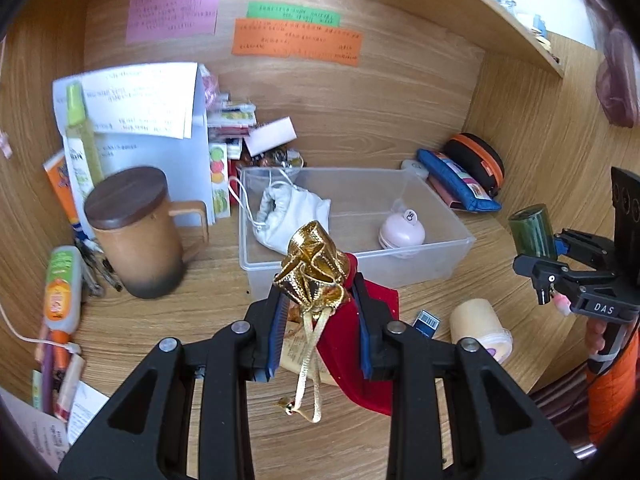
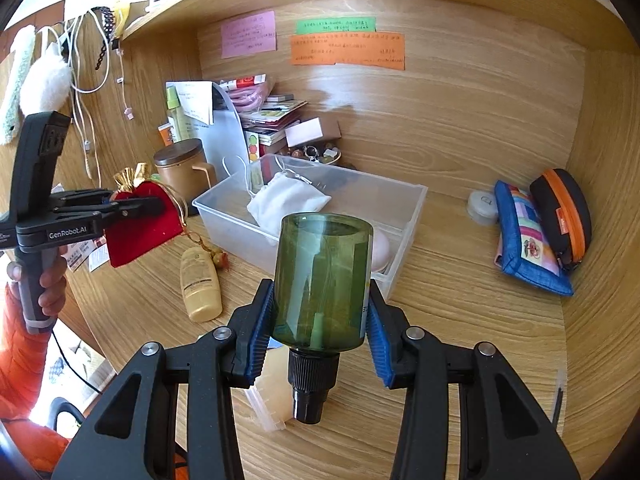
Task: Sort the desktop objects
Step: 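Carry the bottle and red pouch over the clear box and release both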
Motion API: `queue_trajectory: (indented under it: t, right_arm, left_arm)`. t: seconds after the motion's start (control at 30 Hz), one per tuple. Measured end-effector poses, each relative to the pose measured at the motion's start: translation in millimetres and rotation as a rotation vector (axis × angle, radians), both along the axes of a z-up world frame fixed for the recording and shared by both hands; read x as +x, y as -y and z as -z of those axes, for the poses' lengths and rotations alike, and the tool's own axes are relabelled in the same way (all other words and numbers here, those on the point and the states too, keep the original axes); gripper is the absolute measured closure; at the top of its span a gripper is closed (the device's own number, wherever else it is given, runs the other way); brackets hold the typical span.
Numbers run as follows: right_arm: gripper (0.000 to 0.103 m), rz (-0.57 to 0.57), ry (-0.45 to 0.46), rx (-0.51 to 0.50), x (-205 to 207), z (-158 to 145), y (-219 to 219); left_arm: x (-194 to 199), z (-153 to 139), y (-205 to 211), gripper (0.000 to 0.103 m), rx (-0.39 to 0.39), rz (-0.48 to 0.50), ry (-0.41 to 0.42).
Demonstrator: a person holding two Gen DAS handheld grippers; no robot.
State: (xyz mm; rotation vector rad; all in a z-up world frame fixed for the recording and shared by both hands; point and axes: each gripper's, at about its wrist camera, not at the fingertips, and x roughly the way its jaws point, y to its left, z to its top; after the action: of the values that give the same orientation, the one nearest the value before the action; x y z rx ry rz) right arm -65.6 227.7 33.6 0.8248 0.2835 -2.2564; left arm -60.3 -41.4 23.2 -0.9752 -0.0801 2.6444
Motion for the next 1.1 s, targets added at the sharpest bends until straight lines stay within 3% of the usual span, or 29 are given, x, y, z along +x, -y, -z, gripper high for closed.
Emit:
queue_trajectory:
  t: [0.23,0.5,1.1]
  right_arm:
    - [0.064,-0.019,0.03,-0.001,-16,3,11]
    - [0.064,-0.046,0.054,0.004,-40,4,30]
    - [0.064,-0.113,0.111,0.06,-90,19,80]
  left_arm:
    - [-26,7,12,0.074,0.122,-0.005,0.066]
    - [-56,10,16,0.074,0.186,-0.018,0.107]
    - [-114,27,15,0.074,0.211,-0.034,0.181]
